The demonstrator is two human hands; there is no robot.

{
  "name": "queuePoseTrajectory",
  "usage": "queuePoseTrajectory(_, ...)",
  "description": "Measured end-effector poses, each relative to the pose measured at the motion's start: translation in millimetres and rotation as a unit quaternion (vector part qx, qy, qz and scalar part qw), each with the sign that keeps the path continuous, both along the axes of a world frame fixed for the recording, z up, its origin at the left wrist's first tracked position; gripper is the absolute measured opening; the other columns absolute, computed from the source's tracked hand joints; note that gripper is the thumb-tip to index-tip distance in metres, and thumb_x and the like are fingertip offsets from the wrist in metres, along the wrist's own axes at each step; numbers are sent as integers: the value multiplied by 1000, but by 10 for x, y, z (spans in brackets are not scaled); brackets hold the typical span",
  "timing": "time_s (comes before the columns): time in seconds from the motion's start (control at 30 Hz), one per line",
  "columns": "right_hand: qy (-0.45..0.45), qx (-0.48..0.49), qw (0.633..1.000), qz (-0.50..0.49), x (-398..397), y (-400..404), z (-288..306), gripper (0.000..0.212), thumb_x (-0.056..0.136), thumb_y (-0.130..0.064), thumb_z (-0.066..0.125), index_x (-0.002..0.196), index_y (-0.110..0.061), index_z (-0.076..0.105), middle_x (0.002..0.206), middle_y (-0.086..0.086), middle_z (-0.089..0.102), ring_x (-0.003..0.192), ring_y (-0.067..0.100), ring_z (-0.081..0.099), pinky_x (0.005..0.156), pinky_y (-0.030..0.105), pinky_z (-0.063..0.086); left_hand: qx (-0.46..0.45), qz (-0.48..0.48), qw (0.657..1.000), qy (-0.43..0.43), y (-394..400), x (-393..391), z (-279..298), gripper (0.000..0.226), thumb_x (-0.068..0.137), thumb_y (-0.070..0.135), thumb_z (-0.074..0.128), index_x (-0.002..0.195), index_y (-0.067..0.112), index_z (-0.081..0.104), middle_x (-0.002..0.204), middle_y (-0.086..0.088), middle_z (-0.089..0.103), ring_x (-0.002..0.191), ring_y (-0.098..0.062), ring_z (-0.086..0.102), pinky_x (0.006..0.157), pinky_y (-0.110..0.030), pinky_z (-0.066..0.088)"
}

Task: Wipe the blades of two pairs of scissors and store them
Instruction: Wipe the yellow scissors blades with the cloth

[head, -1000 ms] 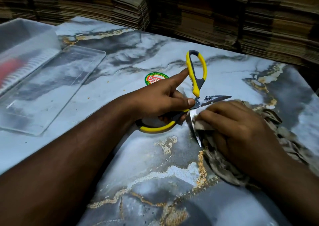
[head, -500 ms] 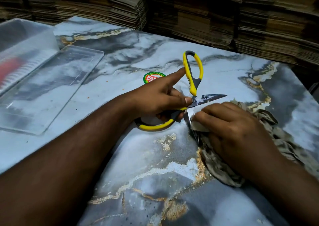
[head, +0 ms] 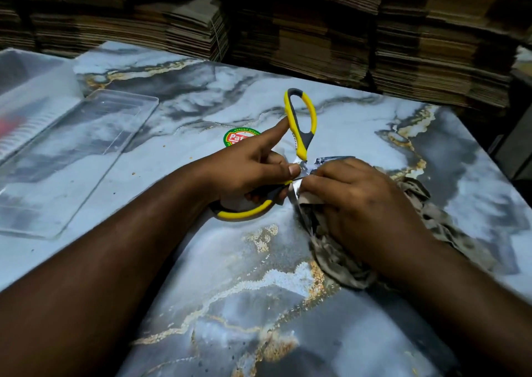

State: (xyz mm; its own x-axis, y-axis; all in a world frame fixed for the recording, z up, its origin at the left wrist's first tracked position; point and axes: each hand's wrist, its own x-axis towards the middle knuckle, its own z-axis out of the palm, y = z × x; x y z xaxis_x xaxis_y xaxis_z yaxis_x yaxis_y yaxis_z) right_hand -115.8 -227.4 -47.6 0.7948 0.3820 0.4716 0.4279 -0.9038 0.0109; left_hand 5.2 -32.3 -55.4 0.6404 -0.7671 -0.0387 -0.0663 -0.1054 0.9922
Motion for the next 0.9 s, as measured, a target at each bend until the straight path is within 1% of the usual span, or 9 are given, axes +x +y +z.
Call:
queuePoseTrajectory(0.07,-9,14,1000,-18,55,67,-19,32,86,3,73,115,-8,76,98,11,70,84,35,61,69,40,51,-6,-3,1000,5,7,-3,-8,88,104,4,60,167,38,9,75,-22,61,75,-36,64,71,-52,40)
queuePoseTrajectory(0.17,10,-9,1000,-5,-76,58,-55,26,85,-1,67,109,-9,75,99,9,68,86,34,59,71,42,50,-2,2,1000,-3,9,-12,-9,85,103,3,59,167,35,12,77,-36,57,60,-24,62,63,-46,38)
queuePoseTrajectory(0.2,14,-15,1000,3,-129,33,-44,26,83,-2,68,107,-9,75,98,9,68,85,34,60,70,42,51,-8,5,1000,3,-1,-8,-8,85,103,2,59,167,35,13,77,-37,55,59,-23,63,61,-43,40)
queuePoseTrajectory(0.3,4,-28,1000,-3,-94,9,21,30,82,-2,71,110,-11,77,98,8,71,85,34,63,68,39,53,-9,-13,1000,-4,-20,-14,7,86,103,4,59,167,35,10,74,-23,63,67,-32,63,58,-38,45)
queuePoseTrajectory(0.4,-21,-12,999,-33,79,106,22,39,84,2,71,121,-8,77,96,9,70,82,34,61,67,35,46,-23,-4,1000,19,-2,-10,7,83,103,-1,56,167,32,13,75,-25,58,65,-27,65,57,-31,49)
queuePoseTrajectory(0.53,13,-39,999,0,-137,83,-41,30,84,-3,66,112,-9,76,100,9,69,85,33,62,69,41,53,-15,-4,1000,2,-7,16,-37,81,100,5,65,162,35,23,73,-25,61,71,-34,63,68,-45,43)
queuePoseTrajectory(0.67,11,-56,998,-3,-128,10,58,33,80,-2,72,111,-12,78,97,7,71,83,33,62,66,39,54,-3,-11,1000,-3,-55,16,-32,85,103,5,60,167,31,10,72,-19,64,70,-33,65,66,-41,46)
queuePoseTrajectory(0.77,-13,-43,998,-38,103,121,68,39,79,-2,71,116,-11,78,92,8,70,80,34,61,62,39,50,4,-4,1000,-7,-19,5,-21,85,102,7,64,166,31,15,71,-20,64,62,-27,64,58,-36,45)
queuePoseTrajectory(0.9,10,-71,997,6,-61,104,6,30,86,-9,55,108,-12,76,96,6,68,84,31,60,70,39,45,-15,13,1000,12,-13,19,-68,83,96,12,69,162,34,25,71,-22,61,75,-38,64,69,-53,37)
